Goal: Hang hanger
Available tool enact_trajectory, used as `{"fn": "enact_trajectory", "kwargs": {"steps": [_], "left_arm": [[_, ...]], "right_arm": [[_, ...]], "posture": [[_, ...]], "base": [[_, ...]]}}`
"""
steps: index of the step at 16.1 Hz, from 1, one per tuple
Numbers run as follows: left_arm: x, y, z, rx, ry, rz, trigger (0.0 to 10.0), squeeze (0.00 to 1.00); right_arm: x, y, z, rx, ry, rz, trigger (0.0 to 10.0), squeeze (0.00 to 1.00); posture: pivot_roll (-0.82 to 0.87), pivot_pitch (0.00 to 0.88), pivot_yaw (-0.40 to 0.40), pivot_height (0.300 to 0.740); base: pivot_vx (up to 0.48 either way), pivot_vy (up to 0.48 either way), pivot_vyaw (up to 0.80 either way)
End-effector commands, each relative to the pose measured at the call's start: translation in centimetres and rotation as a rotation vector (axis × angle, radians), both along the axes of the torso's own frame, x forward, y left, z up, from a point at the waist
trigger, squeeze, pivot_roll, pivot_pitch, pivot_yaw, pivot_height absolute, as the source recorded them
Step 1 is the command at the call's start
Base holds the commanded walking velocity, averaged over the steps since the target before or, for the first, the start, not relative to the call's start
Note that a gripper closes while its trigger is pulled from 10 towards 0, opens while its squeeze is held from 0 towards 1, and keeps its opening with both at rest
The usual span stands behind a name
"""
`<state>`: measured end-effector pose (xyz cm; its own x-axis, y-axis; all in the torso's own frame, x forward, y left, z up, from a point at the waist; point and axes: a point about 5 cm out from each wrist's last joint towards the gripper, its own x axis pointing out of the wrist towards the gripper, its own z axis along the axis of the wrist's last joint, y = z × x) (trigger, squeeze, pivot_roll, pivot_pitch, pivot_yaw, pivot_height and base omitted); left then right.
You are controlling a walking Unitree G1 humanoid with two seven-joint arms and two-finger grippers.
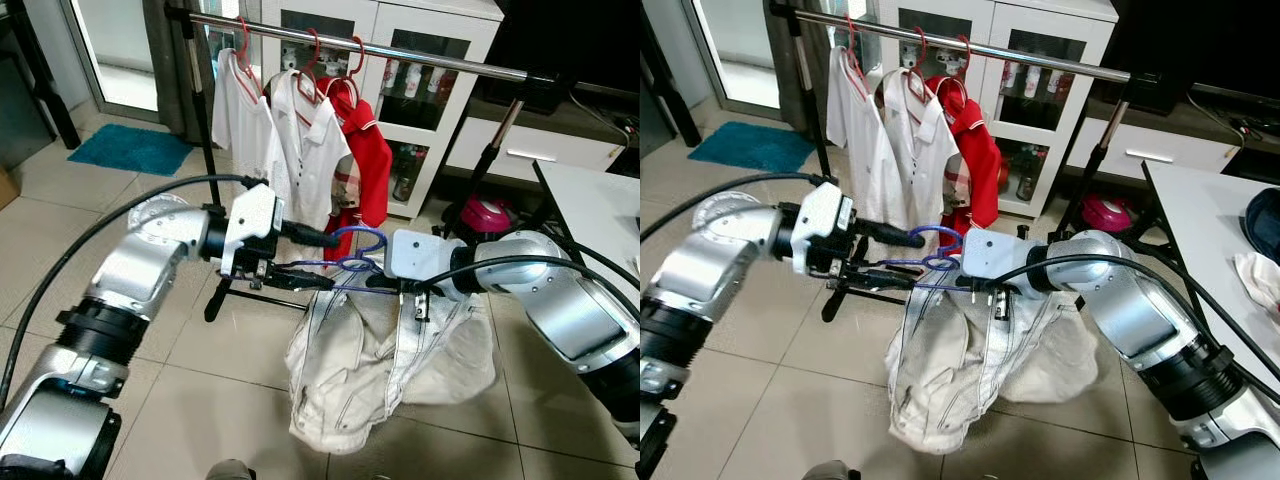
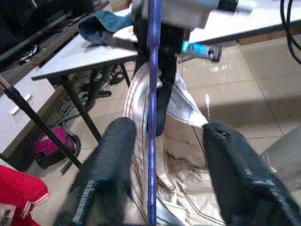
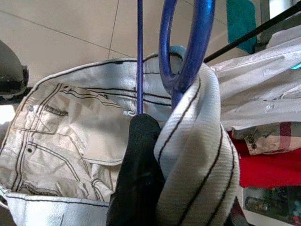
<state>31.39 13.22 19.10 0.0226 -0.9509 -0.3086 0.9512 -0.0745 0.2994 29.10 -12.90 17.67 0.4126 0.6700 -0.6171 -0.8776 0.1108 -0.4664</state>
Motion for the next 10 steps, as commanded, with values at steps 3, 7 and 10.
{"fn": "enact_trajectory", "kwargs": {"steps": [3, 7, 10], "left_arm": [[0.4, -0.7, 0.0, 0.005, -0.043, -0.009, 0.0, 0.0], [0.4, -1.0, -0.5, -0.025, -0.034, -0.014, 0.0, 0.0], [0.4, -1.2, -1.1, -0.012, -0.029, -0.014, 0.0, 0.0]], "right_arm": [[0.0, 0.5, 1.3, 0.004, -0.043, 0.032, 0.0, 0.0], [0.0, 0.7, 1.4, 0.002, -0.041, 0.052, 0.0, 0.0], [0.0, 0.8, 1.5, 0.001, -0.038, 0.059, 0.0, 0.0]], "posture": [[-0.04, 0.0, -0.074, 0.74], [-0.04, 0.0, -0.074, 0.74], [-0.04, 0.0, -0.079, 0.74]], "base": [[0.0, 0.0, 0.0], [0.0, 0.0, 0.0], [0.0, 0.0, 0.0]]}}
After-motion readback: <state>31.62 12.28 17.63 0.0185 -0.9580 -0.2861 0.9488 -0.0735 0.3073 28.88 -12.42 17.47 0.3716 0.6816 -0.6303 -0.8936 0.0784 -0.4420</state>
